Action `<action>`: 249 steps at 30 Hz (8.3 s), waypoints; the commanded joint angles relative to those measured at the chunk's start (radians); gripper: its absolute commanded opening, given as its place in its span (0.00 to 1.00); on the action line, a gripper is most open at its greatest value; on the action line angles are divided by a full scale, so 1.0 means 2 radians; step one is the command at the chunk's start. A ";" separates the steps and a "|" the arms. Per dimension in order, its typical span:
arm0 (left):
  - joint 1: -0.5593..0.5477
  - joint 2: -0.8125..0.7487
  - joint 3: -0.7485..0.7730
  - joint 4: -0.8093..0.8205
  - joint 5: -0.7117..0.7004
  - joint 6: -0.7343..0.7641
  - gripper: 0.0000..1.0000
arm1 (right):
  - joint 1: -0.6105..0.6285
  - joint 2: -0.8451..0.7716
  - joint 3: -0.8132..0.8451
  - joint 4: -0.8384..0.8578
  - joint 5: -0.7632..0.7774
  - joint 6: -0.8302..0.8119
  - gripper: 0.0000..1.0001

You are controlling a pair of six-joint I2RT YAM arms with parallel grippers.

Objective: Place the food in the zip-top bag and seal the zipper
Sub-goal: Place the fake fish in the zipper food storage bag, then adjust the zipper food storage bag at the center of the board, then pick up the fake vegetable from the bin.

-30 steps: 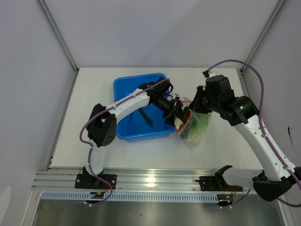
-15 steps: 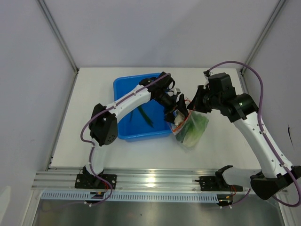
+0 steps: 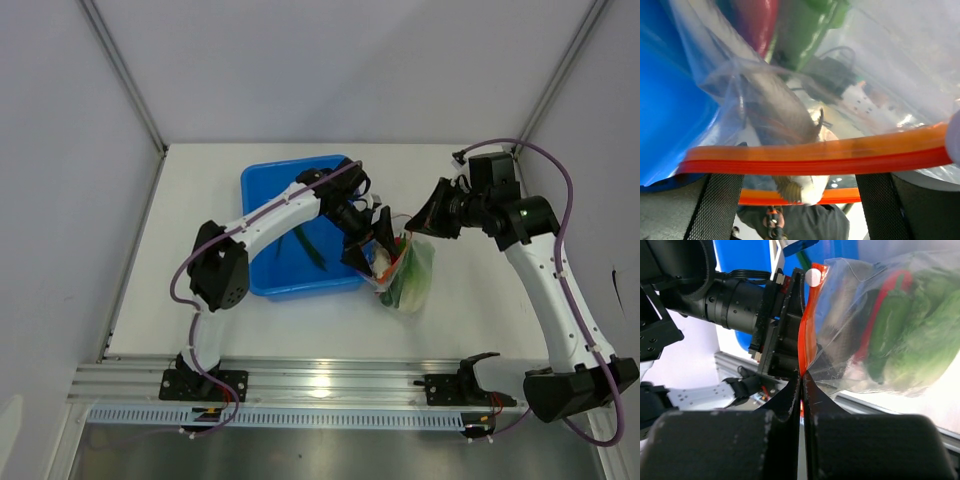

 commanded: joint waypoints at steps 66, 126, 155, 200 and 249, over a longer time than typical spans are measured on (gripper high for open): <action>-0.007 -0.096 0.121 -0.016 -0.041 0.085 0.01 | -0.058 0.012 0.037 -0.024 -0.043 -0.021 0.00; 0.159 0.004 0.135 -0.069 -0.456 0.279 0.99 | -0.061 0.025 0.033 -0.136 -0.003 -0.090 0.00; 0.180 0.148 0.143 -0.129 -0.435 0.214 0.99 | -0.060 0.052 0.021 -0.123 -0.005 -0.086 0.00; 0.175 0.163 0.087 -0.105 -0.394 0.190 0.18 | -0.059 0.055 0.017 -0.110 -0.007 -0.074 0.00; 0.091 -0.275 -0.113 -0.055 0.092 0.053 0.04 | -0.060 -0.004 -0.053 0.045 0.034 -0.054 0.00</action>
